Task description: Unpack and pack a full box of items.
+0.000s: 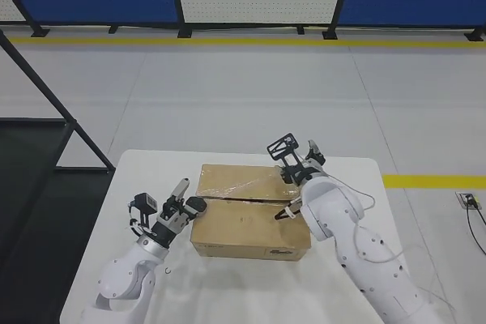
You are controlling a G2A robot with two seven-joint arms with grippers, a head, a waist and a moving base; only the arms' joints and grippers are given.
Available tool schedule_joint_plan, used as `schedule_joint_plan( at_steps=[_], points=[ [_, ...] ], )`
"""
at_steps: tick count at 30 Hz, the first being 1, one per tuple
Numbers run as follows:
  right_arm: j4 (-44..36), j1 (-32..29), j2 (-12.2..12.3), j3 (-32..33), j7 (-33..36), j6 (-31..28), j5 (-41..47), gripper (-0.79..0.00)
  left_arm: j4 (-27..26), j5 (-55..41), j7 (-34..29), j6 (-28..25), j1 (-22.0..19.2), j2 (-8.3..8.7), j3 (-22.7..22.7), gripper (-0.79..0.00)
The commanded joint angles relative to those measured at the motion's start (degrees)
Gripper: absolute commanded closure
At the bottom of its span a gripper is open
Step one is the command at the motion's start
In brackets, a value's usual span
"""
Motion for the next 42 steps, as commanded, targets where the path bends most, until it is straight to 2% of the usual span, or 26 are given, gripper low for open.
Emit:
schedule_joint_plan(
  at_steps=[1, 12, 19, 20, 21, 22, 23, 25, 32, 38, 42],
  points=[
    [0.33, 0.38, -0.27, -0.49, 1.41, 0.1, -1.14, -0.785, -0.07, 0.03, 0.13, -0.03, 0.01, -0.01, 0.13, -0.785],
    [1.06, 1.05, -1.48, -0.82, 9.68, -1.99, -2.41, -0.785, -0.39, -0.02, 0.48, -0.13, 0.38, 0.11, -0.2, -0.785],
    [0.45, 0.24, -1.7, 0.43, 9.81, -2.24, -4.69, -0.785, -0.17, 0.07, 0.25, 0.32, -0.15, 0.13, 0.15, -0.785],
    [0.36, 0.02, -1.74, 0.52, 9.29, -2.29, -4.89, -0.736, -0.14, 0.04, 0.18, 0.27, -0.22, 0.13, 0.19, -0.785],
    [0.33, -0.12, -1.77, 0.68, 8.61, -2.35, -5.22, -0.628, -0.06, 0.01, 0.15, 0.22, -0.26, 0.13, 0.21, -0.785],
    [0.33, -0.3, -1.79, 0.8, 7.91, -2.22, -5.84, -0.434, -0.01, 0.0, 0.13, 0.18, -0.29, 0.14, 0.23, -0.785],
    [0.38, -0.5, -1.83, 0.89, 7.56, -2.27, -6.15, -0.351, 0.03, -0.01, 0.14, 0.16, -0.32, 0.14, 0.25, -0.785],
    [0.48, -0.65, -1.94, 1.1, 7.37, -2.85, -6.28, -0.28, 0.1, -0.13, 0.25, 0.12, -0.35, 0.14, 0.26, -0.785],
    [0.65, -0.73, -2.53, 1.67, 9.94, -5.11, -4.6, -0.243, 0.29, -0.28, 0.55, 0.0, -0.38, 0.18, 0.13, -0.785],
    [1.63, -0.24, -3.16, 2.49, 9.01, -5.29, -2.11, -0.225, 0.39, -0.33, 0.78, -0.06, -0.57, 0.19, 0.18, -0.785],
    [1.85, -0.01, -3.4, 3.87, 6.4, -4.84, -0.33, -0.095, 0.66, -0.32, 0.9, -0.11, -0.83, 0.16, 0.41, -0.785]
  ],
)
